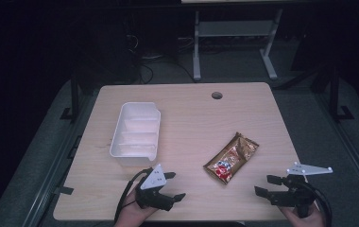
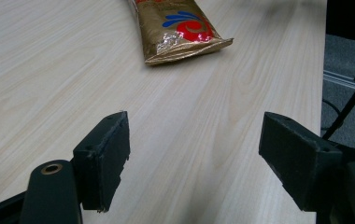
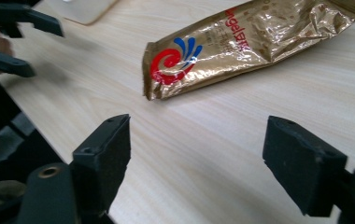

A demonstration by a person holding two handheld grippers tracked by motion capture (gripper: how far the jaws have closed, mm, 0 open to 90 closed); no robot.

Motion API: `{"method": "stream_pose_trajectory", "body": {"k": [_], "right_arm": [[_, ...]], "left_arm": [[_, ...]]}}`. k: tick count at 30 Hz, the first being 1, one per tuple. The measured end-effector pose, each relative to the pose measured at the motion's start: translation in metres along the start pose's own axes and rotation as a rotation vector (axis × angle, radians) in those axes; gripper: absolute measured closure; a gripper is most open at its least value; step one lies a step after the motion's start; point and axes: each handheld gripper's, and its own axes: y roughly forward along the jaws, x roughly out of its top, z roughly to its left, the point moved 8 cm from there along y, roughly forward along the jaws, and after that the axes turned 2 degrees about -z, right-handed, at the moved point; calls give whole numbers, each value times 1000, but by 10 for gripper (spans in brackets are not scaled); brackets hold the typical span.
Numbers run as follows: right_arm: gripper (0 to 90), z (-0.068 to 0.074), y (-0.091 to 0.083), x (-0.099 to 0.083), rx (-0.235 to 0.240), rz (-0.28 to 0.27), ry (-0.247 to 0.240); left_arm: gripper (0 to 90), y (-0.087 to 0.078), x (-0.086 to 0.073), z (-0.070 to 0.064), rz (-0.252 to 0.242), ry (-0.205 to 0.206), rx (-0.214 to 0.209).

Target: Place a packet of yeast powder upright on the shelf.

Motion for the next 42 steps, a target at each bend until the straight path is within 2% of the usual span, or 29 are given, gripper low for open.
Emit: {"method": "stream_pose_trajectory", "body": {"k": [7,11,15,19,20,21,24,25,26,31,36,38,40,42], "right_arm": [[195,-11,-9,0,-9,-26,37],[218,-21,-5,2,-11,-11,64],[233,-30,0,6,-10,0,90],[236,-41,6,14,-19,3,115],[236,-41,6,14,-19,3,115],[238,-47,10,18,-25,8,123],[259,-52,15,22,-23,13,131],[260,-57,22,28,-26,32,133],[260,-57,22,28,-26,32,133],[263,-71,39,47,-35,42,147],[268,-80,50,61,-45,44,166],[267,-86,57,65,-51,57,179],[271,-89,62,67,-57,61,181],[271,-93,67,67,-57,76,194]], "left_arm": [[251,10,10,0,10,12,-3],[308,21,20,4,17,10,4],[342,33,30,7,14,-20,-11],[424,55,43,11,38,-13,-6],[445,55,43,11,38,-13,-6],[469,64,48,12,48,-8,-3],[527,72,52,14,57,-7,2],[568,81,55,16,71,-15,-4],[593,81,55,16,71,-15,-4],[724,105,64,20,124,-27,-24],[757,119,66,23,161,-31,-15],[769,126,63,24,202,-30,-11],[783,128,63,25,200,-52,-22],[800,128,63,25,204,-50,-23]]}}
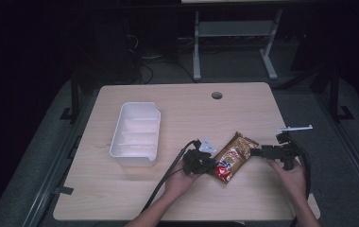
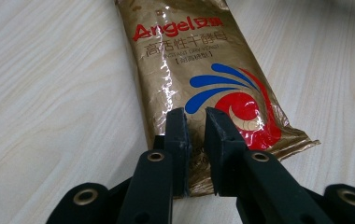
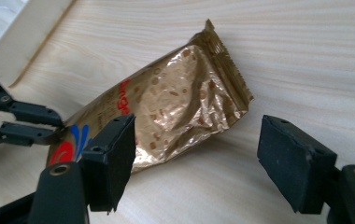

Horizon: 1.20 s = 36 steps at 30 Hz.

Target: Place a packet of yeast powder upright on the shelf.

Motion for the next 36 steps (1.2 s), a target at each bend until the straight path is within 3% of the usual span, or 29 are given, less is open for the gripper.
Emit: {"method": "stream_pose_trajectory", "body": {"k": [7,10,14,21,26,29,32,36], "right_arm": [[295,-2,17,3,-1,38,17],[333,4,23,6,19,42,9],[343,10,32,8,9,61,-9],[422,5,39,7,-31,74,10],[462,4,42,10,-22,56,28],[630,5,45,10,-5,48,40],[785,6,49,9,-31,64,0],[867,6,47,10,-14,53,15]], "left_arm": [[824,1,-1,0,10,12,-5],[830,1,-1,-1,10,25,-2],[834,1,-1,-2,8,29,-6],[835,2,-1,-2,4,39,-3],[835,3,-1,-2,1,34,-12],[836,4,0,-3,-2,36,-10],[836,4,0,-3,-3,34,-15],[834,4,0,-3,-6,44,-12]]}}
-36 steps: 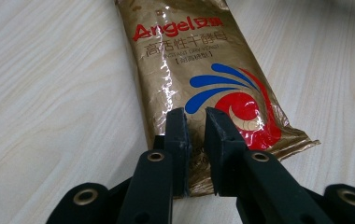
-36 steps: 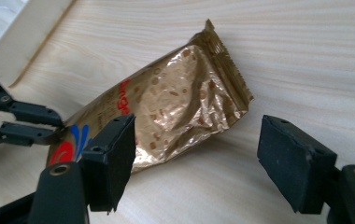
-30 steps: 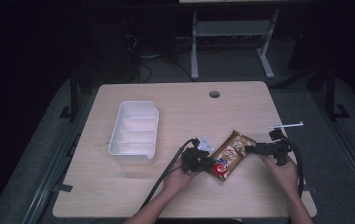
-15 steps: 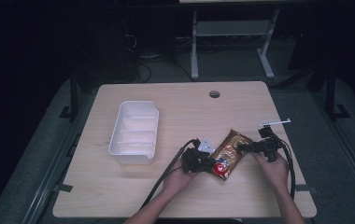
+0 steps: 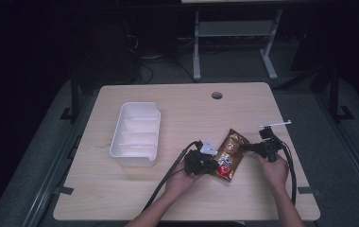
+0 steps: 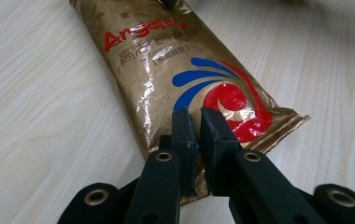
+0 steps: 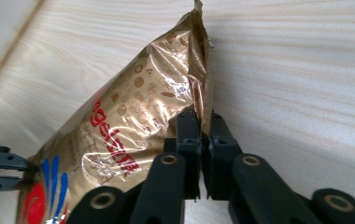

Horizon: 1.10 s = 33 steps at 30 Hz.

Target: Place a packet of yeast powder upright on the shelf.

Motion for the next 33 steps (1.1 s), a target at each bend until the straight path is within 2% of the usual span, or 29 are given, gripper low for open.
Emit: {"method": "stream_pose_trajectory", "body": {"k": [2,5,9,10,14,22,25,26,27,28,29,33], "right_arm": [[877,1,-1,0,-2,-5,-12],[884,4,-5,2,-11,-15,-34],[887,6,-11,2,-3,-25,-38],[888,7,-15,3,2,-36,-42],[889,10,-22,5,9,-59,-50],[889,38,-50,22,41,-111,-147],[890,45,-54,25,47,-116,-168],[890,54,-60,29,62,-123,-195],[890,54,-60,29,62,-123,-195],[890,57,-61,31,66,-126,-205],[890,63,-65,34,79,-135,-225],[890,75,-73,41,109,-149,-259]], "left_arm": [[808,0,0,1,-1,8,20],[712,-2,-1,4,-1,0,38],[616,-7,-1,5,-28,-21,37],[601,-10,-2,4,-46,-33,26],[542,-16,-5,1,-65,-26,16],[464,-36,-12,-10,-138,-32,-29],[446,-41,-13,-13,-149,-26,-36],[437,-46,-15,-15,-157,-21,-41],[429,-46,-15,-15,-157,-21,-41],[429,-49,-17,-16,-165,-25,-59],[422,-50,-18,-17,-171,-29,-69],[403,-59,-26,-21,-179,-18,-75]]}}
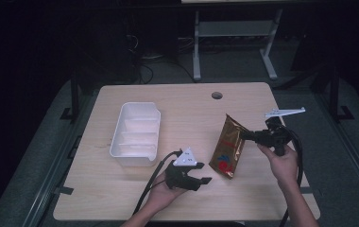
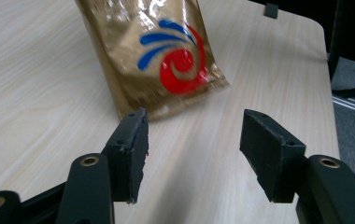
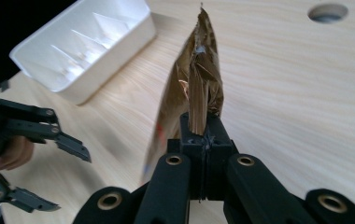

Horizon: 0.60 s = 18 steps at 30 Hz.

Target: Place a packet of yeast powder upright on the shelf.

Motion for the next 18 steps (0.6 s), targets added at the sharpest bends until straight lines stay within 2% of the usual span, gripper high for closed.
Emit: {"method": "stream_pose_trajectory", "body": {"k": [8,13,18], "right_arm": [[891,17,-3,18,42,-15,-74],[891,22,-2,27,65,-24,-92],[891,26,2,32,81,-21,-104]], "left_arm": [[376,-15,-9,-4,-3,9,-9],[367,-24,-15,-6,-4,22,-9],[356,-31,-19,-6,-7,17,-10]]}}
